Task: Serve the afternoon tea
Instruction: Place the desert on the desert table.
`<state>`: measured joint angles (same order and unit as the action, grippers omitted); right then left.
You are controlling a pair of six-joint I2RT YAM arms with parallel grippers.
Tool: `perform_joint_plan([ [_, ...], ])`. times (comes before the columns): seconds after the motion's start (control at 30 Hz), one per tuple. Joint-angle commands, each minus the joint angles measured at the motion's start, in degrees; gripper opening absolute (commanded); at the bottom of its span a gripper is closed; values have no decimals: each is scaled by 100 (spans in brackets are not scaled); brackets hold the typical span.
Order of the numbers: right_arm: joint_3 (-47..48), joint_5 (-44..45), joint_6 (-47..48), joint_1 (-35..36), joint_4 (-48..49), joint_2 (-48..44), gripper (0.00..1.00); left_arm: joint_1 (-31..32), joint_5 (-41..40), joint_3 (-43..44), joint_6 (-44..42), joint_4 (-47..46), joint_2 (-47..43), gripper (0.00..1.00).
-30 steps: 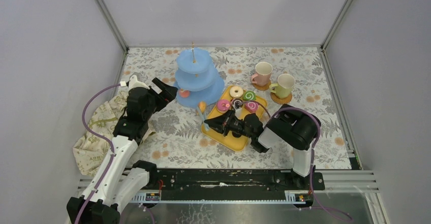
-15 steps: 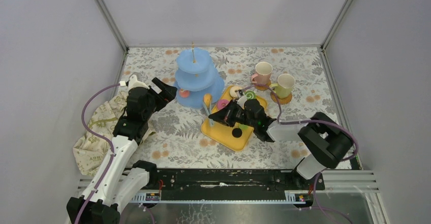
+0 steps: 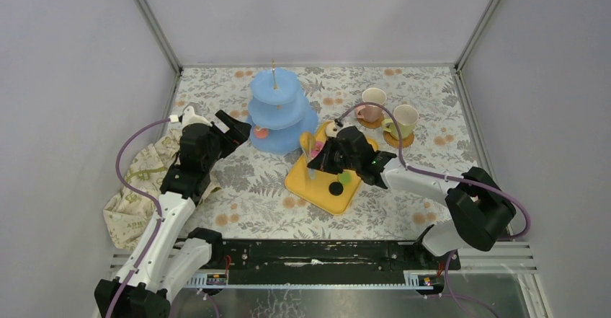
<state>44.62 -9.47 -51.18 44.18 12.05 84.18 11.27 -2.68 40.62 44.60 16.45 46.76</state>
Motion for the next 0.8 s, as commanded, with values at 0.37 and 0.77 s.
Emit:
perform_joint_plan([
  [0.37,1186,426,1070,-323,-1048,641,0,42,-30,214,-65,-194,60,100],
  [0.77,2082,423,1446,-452,-1405,1399,0,43,-31,180,-74,-247,95,100],
])
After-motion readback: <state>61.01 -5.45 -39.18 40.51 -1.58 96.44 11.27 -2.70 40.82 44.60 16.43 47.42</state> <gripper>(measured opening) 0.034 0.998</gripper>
